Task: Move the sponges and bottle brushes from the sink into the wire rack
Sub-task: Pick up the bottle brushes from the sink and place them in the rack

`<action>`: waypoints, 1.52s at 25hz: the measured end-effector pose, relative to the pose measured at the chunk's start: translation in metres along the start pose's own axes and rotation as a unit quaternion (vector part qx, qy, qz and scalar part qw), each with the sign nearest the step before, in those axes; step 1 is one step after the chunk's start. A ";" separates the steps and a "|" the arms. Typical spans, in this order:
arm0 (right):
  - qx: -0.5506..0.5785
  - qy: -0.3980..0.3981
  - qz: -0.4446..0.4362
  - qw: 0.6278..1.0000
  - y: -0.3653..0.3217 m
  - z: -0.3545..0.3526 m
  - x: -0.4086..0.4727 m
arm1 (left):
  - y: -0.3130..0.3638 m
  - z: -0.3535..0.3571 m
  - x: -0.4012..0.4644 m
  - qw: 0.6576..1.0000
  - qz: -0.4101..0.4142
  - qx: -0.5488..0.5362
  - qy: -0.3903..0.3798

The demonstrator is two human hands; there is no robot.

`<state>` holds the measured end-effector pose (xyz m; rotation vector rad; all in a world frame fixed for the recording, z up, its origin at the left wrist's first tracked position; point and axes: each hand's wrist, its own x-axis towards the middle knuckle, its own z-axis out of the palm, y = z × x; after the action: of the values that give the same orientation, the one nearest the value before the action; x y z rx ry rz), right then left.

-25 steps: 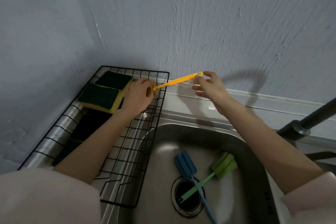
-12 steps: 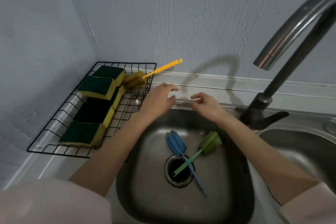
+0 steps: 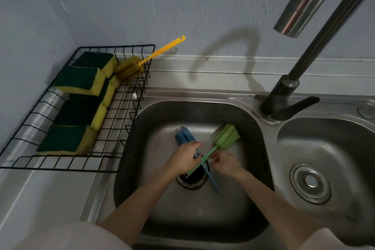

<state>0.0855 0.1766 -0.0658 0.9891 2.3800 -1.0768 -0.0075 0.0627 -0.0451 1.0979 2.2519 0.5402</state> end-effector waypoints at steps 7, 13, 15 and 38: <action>-0.097 -0.032 0.027 0.994 0.020 0.049 0.012 | -0.022 0.044 0.011 0.995 -0.017 0.004 -0.097; -0.102 0.010 0.008 0.995 0.019 0.058 0.017 | -0.026 0.052 0.015 0.994 0.001 0.008 -0.110; -0.077 0.008 0.013 0.997 0.018 0.055 0.017 | -0.026 0.049 0.018 0.995 0.007 0.014 -0.098; 0.065 0.266 -0.309 0.911 -0.106 -0.125 -0.060 | 0.051 -0.163 -0.015 0.906 0.142 0.222 0.332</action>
<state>0.0481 0.1941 0.1036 0.6187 3.2461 -1.3105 -0.0763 0.0628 0.1118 1.6857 2.9193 0.5979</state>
